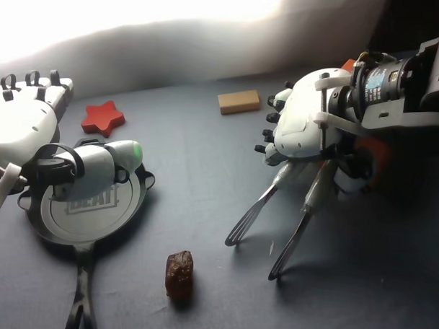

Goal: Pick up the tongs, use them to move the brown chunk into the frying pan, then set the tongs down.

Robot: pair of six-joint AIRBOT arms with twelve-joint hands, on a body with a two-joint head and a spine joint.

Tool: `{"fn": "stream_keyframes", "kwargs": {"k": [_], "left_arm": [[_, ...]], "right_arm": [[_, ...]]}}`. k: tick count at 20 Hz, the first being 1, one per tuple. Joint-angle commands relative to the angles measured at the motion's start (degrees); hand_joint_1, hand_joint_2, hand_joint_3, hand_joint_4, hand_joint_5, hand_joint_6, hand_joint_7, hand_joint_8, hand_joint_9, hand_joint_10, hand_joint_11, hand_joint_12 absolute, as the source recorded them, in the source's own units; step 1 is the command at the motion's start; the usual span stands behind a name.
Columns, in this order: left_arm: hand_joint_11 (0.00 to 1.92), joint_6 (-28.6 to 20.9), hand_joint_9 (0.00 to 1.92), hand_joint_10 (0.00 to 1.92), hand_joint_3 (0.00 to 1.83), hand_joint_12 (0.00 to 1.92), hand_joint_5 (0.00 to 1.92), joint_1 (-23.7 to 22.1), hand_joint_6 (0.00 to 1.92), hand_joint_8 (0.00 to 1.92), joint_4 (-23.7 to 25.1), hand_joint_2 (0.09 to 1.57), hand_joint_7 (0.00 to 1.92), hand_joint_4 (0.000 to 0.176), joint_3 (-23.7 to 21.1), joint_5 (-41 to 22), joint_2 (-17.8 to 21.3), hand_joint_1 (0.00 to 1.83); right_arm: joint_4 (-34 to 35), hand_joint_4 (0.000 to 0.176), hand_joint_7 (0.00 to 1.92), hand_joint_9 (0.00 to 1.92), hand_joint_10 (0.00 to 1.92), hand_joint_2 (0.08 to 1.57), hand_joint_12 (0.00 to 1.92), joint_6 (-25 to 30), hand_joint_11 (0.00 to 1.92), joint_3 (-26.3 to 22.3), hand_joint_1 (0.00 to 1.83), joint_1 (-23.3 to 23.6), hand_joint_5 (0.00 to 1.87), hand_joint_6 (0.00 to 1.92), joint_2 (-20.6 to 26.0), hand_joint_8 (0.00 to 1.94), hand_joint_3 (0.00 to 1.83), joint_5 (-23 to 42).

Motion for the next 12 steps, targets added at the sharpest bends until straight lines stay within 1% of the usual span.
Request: {"fn": "stream_keyframes", "kwargs": {"k": [1, 2, 3, 4, 5, 7, 8, 9, 10, 12], "left_arm": [[0.03, -0.1, 0.02, 0.01, 0.0, 0.04, 0.0, -0.3, 0.0, 0.01, 4.9, 1.16, 0.02, 0.0, 0.0, -3.7, 0.1, 0.0], [0.0, -0.1, 0.03, 0.0, 0.0, 0.12, 0.0, -0.3, 0.0, 0.0, 4.9, 1.15, 0.03, 0.0, 0.0, -3.8, 0.1, 0.0], [0.0, -0.1, 0.03, 0.0, 0.0, 0.12, 0.0, -0.3, 0.0, 0.0, 4.9, 1.15, 0.03, 0.0, 0.0, -3.9, 0.1, 0.0], [0.0, -0.1, 0.03, 0.0, 0.0, 0.12, 0.0, -0.3, 0.0, 0.0, 4.9, 1.15, 0.02, 0.0, 0.0, -3.9, 0.1, 0.0], [0.0, -0.1, 0.0, 0.0, 0.0, 0.05, 0.0, -0.3, 0.0, 0.0, 4.9, 1.15, 0.0, 0.0, 0.0, -4.0, 0.1, 0.0], [0.0, -0.1, 0.0, 0.0, 0.0, 0.1, 0.0, -0.2, 0.0, 0.0, 5.1, 1.17, 0.0, 0.0, 0.0, -4.3, 0.1, 0.0], [0.0, -0.1, 0.01, 0.0, 0.0, 0.11, 0.0, -0.1, 0.0, 0.0, 5.1, 1.16, 0.01, 0.0, 0.0, -4.3, 0.2, 0.0], [0.0, -0.1, 0.01, 0.0, 0.0, 0.11, 0.0, -0.1, 0.0, 0.0, 5.2, 1.16, 0.01, 0.0, 0.0, -4.3, 0.2, 0.0], [0.0, -0.2, 0.02, 0.01, 0.0, 0.11, 0.0, 0.0, 0.0, 0.0, 5.2, 1.16, 0.01, 0.0, 0.0, -4.4, 0.2, 0.0], [0.0, -0.8, 0.02, 0.0, 0.0, 0.08, 0.0, 0.5, 0.0, 0.0, 5.6, 1.16, 0.01, 0.0, 0.0, -4.9, 0.2, 0.0]], "right_arm": [[-1.5, 0.0, 0.46, 0.39, 0.12, 1.0, 1.19, -0.2, 0.0, 0.1, 1.07, 0.3, 0.37, 0.08, 0.3, 0.03, 0.02, 3.7], [-1.5, 0.0, 0.49, 0.41, 0.13, 1.01, 1.25, -0.2, 0.0, 0.1, 1.06, 0.4, 0.39, 0.09, 0.3, 0.04, 0.02, 3.7], [-1.6, 0.0, 0.49, 0.41, 0.13, 1.01, 1.25, -0.2, 0.0, 0.1, 1.06, 0.4, 0.39, 0.09, 0.3, 0.04, 0.02, 3.7], [-1.6, 0.0, 0.52, 0.43, 0.14, 1.01, 1.29, -0.2, 0.0, 0.1, 1.06, 0.6, 0.42, 0.1, 0.3, 0.04, 0.02, 3.7], [-1.6, 0.0, 0.59, 0.49, 0.18, 1.01, 1.41, -0.2, 0.0, 0.1, 1.08, 0.7, 0.49, 0.13, 0.3, 0.05, 0.02, 3.7], [-1.6, 0.0, 0.69, 0.56, 0.25, 1.05, 1.55, -0.1, 0.0, 0.1, 1.09, 1.1, 0.6, 0.18, 0.3, 0.08, 0.04, 3.6], [-1.6, 0.0, 0.73, 0.55, 0.35, 1.06, 1.59, 0.1, 0.0, 0.0, 1.1, 1.3, 0.63, 0.2, 0.3, 0.06, 0.04, 3.6], [-1.6, 0.0, 0.73, 0.55, 0.35, 1.06, 1.59, 0.3, 0.0, 0.0, 1.1, 1.5, 0.63, 0.2, 0.3, 0.06, 0.04, 3.5], [-1.6, 0.0, 0.81, 0.54, 0.57, 1.09, 1.62, 0.6, 0.06, -0.1, 1.07, 1.7, 0.68, 0.26, 0.3, 0.05, 0.03, 3.3], [-1.6, 0.0, 0.87, 0.6, 0.62, 1.11, 1.56, 1.1, 0.18, -0.3, 1.07, 2.2, 0.74, 0.29, 0.3, 0.07, 0.03, 2.9]]}}
